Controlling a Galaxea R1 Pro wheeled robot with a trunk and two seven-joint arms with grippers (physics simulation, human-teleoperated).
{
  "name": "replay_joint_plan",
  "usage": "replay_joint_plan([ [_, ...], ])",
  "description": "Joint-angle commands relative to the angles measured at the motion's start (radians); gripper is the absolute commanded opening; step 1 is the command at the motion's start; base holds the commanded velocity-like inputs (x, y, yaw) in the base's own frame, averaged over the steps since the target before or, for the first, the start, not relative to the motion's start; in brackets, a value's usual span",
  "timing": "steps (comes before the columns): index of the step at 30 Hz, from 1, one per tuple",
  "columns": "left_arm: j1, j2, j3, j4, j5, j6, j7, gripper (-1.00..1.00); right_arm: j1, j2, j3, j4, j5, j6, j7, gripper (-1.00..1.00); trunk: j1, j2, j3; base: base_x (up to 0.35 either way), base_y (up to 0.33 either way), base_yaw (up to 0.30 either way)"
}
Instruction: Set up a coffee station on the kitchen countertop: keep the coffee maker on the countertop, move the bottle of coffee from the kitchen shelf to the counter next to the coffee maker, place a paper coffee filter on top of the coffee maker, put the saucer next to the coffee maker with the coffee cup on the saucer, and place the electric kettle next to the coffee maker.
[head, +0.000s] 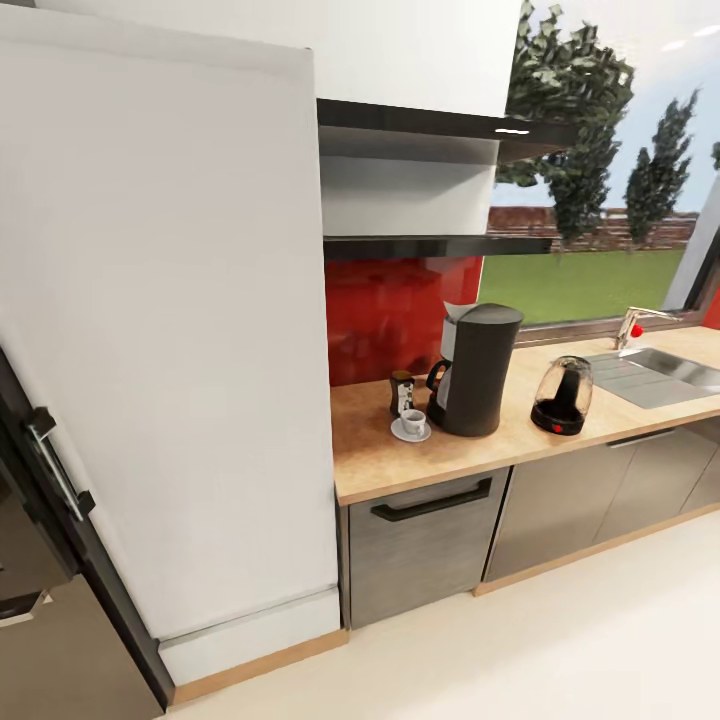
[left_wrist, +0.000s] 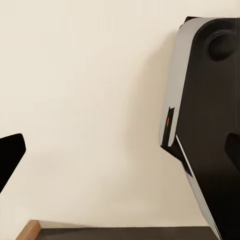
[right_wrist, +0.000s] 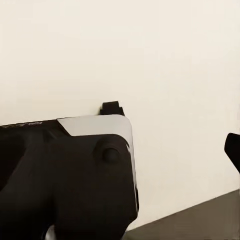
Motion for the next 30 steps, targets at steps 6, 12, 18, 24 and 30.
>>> replay_joint_plan([
  [6,0.0,0.001,0.009,0.001,-0.008,0.015,-0.005,1.0,0.038,0.032,-0.008,-0.001,0.025,0.062,0.023,1.0,0.001,-0.002,-0.002,0.0,0.0,0.0],
  [12,-0.001,0.006,0.008,0.001,-0.007,0.151,0.004,1.0,0.053,0.045,-0.008,-0.002,0.024,0.182,0.023,1.0,0.001,-0.002,-0.002,0.0,0.0,0.0],
  [18,-0.001,-0.001,0.008,0.001,-0.007,0.199,0.067,1.0,0.065,0.059,-0.008,-0.002,0.026,0.196,0.023,1.0,0.001,-0.002,-0.002,0.0,0.0,0.0],
  [24,-0.001,-0.001,0.008,0.001,-0.007,0.202,0.077,1.0,0.067,0.061,-0.008,-0.002,0.027,0.195,0.021,1.0,0.001,-0.002,-0.002,0.0,0.0,0.0],
  [30,-0.001,-0.001,0.007,0.001,-0.009,0.201,0.078,1.0,0.078,0.06,-0.009,-0.003,0.026,0.188,0.019,1.0,0.001,-0.002,-0.002,0.0,0.0,0.0],
])
